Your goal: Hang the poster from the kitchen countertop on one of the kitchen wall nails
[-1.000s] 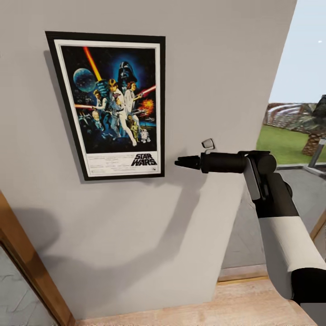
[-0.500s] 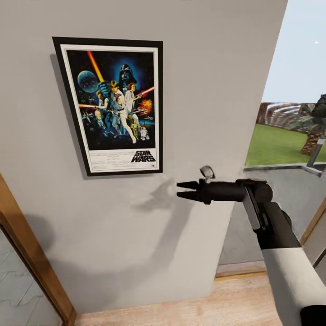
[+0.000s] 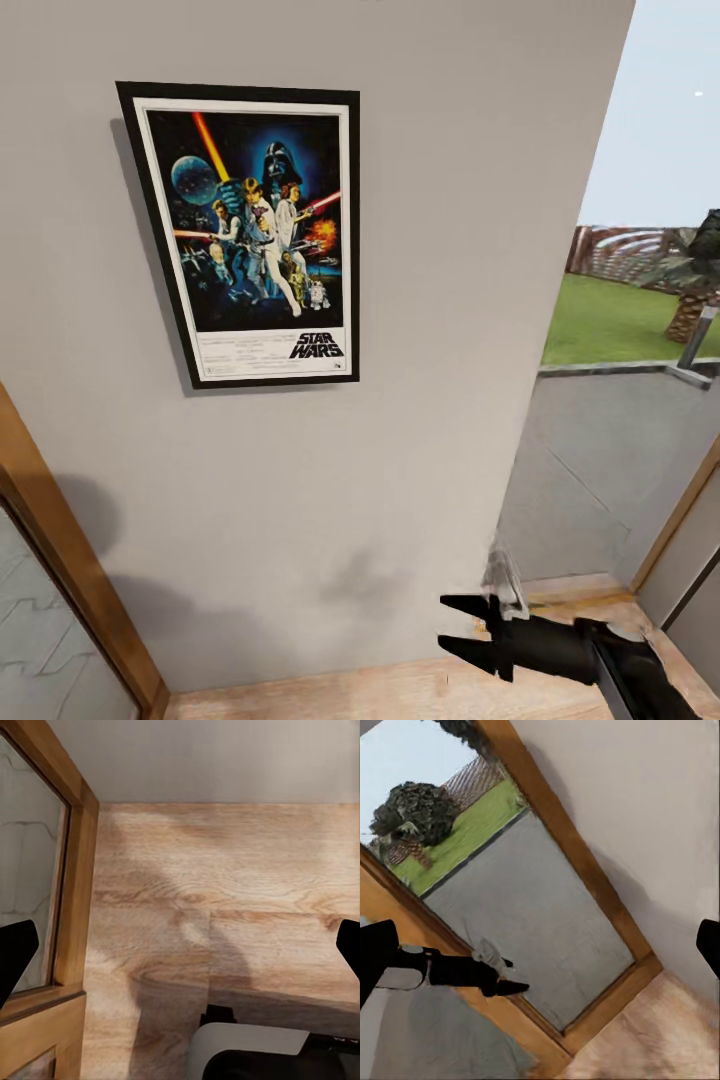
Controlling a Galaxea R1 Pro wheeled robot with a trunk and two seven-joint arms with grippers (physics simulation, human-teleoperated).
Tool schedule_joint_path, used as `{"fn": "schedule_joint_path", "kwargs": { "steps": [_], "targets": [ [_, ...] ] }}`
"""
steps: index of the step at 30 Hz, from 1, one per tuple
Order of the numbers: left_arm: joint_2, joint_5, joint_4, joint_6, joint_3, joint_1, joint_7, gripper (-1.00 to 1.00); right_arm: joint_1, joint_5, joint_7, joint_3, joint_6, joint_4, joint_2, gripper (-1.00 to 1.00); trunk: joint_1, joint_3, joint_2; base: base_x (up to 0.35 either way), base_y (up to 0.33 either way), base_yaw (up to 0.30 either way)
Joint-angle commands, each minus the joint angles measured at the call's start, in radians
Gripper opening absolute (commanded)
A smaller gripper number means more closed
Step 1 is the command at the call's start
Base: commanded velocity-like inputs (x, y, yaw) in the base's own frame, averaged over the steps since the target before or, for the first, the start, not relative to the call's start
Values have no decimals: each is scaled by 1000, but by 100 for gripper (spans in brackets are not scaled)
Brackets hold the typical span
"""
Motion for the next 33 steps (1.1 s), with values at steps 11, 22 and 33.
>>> {"fn": "schedule_joint_path", "kwargs": {
  "steps": [11, 22, 33],
  "targets": [
    [-2, -5, 4, 0, 4, -1, -5, 100, 42, 66, -361, -22, -405, 656, -42, 100, 1, -2, -2, 0, 0, 0],
    [-2, -7, 11, 0, -2, -1, -5, 100, 45, 69, -782, -13, -438, 794, -37, 100, 1, -1, -2, 0, 0, 0],
    [-3, -9, 12, 0, -4, -1, -5, 100, 45, 69, -984, -13, -440, 813, -9, 100, 1, 16, -2, 0, 0, 0]
  ]
}}
